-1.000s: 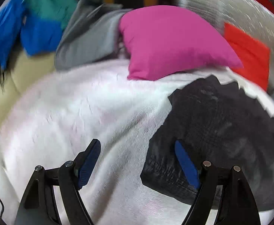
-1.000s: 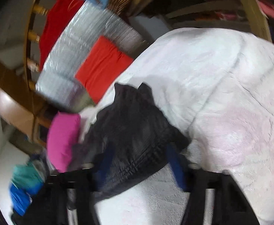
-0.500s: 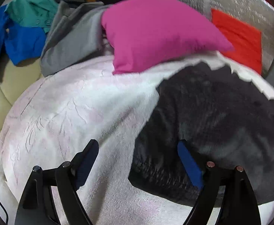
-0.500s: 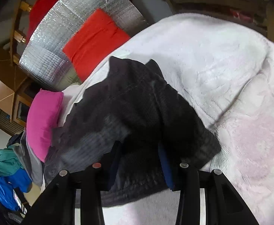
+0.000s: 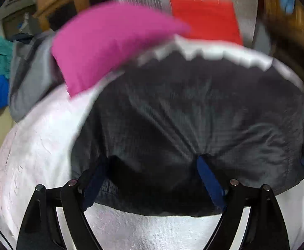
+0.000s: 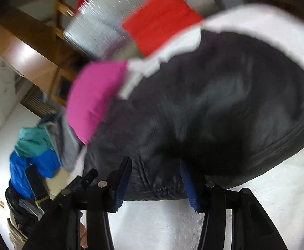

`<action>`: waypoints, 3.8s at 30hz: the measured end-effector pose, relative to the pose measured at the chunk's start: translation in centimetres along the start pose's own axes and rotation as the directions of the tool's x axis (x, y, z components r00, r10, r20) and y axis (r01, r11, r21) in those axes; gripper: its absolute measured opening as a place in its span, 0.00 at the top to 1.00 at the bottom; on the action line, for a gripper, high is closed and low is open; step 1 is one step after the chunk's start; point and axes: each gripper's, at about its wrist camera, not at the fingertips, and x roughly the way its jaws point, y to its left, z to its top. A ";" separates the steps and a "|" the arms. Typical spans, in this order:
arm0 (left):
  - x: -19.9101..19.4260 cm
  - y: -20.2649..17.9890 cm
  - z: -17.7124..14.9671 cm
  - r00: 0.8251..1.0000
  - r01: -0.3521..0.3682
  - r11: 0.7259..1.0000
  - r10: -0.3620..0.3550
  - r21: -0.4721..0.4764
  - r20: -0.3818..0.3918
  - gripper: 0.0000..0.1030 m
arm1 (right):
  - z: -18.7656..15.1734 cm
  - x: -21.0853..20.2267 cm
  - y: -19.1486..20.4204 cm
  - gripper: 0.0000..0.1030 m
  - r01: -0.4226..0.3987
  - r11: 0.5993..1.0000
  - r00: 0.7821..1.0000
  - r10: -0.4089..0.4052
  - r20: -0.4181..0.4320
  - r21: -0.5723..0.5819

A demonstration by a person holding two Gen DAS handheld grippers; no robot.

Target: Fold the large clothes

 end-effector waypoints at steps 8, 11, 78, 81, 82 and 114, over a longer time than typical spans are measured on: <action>-0.1 -0.1 -0.3 1.000 -0.015 1.000 0.014 0.006 0.024 0.10 | 0.3 -2.7 2.6 0.54 0.035 0.994 0.996 -0.027 0.084 -0.103; -0.1 -0.4 -0.4 0.999 -0.033 0.999 0.032 0.010 0.030 0.10 | 0.9 -2.8 3.6 0.54 0.010 0.991 0.992 0.007 0.125 -0.135; 2.8 14.3 -0.8 0.934 0.243 0.747 -0.353 -0.619 -0.060 0.01 | 2.6 -6.6 -12.9 0.22 -0.106 0.934 0.981 0.042 0.189 0.342; 1.9 13.8 -1.8 0.915 0.279 0.712 -0.400 -0.644 -0.046 0.01 | 3.2 -5.7 -12.7 0.21 -0.101 0.934 0.979 0.033 0.200 0.343; 1.6 13.6 -2.2 0.909 0.291 0.702 -0.415 -0.650 -0.041 0.01 | 3.4 -5.4 -12.7 0.20 -0.106 0.931 0.978 0.035 0.203 0.349; 0.5 13.5 -2.3 0.905 0.393 0.678 -0.404 -0.621 0.132 0.61 | 3.1 -5.5 -4.8 0.65 0.157 0.984 0.926 -0.177 0.332 0.087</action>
